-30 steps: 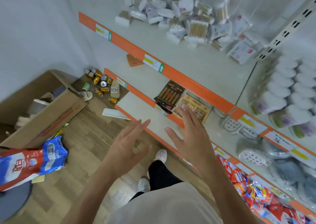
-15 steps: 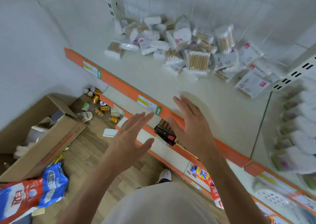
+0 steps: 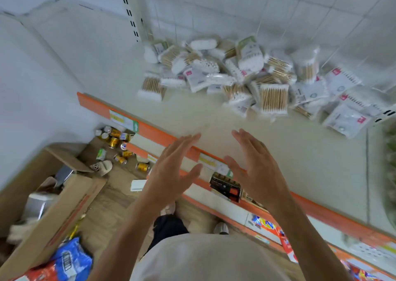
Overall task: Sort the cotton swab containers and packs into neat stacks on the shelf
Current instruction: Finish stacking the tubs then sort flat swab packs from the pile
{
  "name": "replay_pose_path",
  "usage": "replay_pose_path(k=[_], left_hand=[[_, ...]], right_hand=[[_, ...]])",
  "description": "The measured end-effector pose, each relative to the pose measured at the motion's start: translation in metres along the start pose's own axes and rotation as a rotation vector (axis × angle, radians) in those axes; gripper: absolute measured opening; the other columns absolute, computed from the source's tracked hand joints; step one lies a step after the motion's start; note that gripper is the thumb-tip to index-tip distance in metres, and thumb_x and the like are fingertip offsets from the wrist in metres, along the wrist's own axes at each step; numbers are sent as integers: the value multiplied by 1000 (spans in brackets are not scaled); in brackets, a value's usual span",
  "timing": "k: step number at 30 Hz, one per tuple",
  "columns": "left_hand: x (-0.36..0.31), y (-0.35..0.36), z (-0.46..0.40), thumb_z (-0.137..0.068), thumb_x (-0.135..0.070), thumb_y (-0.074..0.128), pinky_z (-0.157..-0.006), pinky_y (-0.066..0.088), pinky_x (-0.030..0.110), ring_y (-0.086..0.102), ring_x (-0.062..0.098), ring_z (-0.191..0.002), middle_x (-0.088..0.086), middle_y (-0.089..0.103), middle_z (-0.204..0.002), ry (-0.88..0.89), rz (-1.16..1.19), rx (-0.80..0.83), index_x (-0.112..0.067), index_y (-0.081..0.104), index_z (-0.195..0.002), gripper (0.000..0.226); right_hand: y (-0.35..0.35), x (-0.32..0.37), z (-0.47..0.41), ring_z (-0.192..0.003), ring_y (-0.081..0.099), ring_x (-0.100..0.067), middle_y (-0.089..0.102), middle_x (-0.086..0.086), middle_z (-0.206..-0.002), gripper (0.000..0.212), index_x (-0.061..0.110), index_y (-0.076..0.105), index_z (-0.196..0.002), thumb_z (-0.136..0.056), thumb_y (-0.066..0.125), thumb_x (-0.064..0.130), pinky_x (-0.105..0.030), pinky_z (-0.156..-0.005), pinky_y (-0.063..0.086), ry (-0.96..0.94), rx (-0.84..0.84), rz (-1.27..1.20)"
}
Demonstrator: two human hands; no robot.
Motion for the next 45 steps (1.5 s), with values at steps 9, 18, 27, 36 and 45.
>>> replay_pose_path(k=[9,18,27,36,45], left_hand=[[86,-116,-93,-90,-26,69,-102,38,29,51,18,-126,-1,57,-137,41,-114,-97,-18,53,-141,54],[130,-107,-164,-74,-27,73,-95,46,42,53,31,-112,4,50,-136,-1,-172,-24,-17,54,-126,56],[120,-147,-153,-77,-48,64,-78,42,25,51,23,-85,0,65,-93,217,-114,-188,-14,72,-98,41],[160,-161,-160,-85,-27,75,-78,56,31,66,10,-89,-4,69,-104,53,172,-33,-20,59,-121,40],[161,-161,-159,-89,-9,73,-82,59,23,69,6,-102,-4,69,-110,56,321,-18,-19,57,-126,41]], right_hand=[[44,84,-68,-148,27,-19,29,-2,-163,68,24,29,-156,-98,55,48,-39,-120,28,83,-13,-39],[81,120,-98,-146,31,-22,34,-5,-160,63,22,37,-151,-97,59,44,-42,-118,30,167,-18,-3],[84,128,-122,-148,26,-17,27,2,-163,61,26,37,-151,-97,57,44,-35,-119,25,252,-2,22],[81,131,-185,-149,26,-23,32,-6,-159,63,15,41,-148,-94,65,34,-45,-118,31,183,-82,87],[92,130,-191,-132,44,-24,46,-1,-143,46,18,54,-128,-90,69,39,-42,-98,47,259,-176,109]])
Point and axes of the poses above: each hand's wrist, its own z-axis away from the middle knuckle, its own y-axis out of the palm, x = y × z, the point moved 10 cm from there along -z, towards the middle knuckle
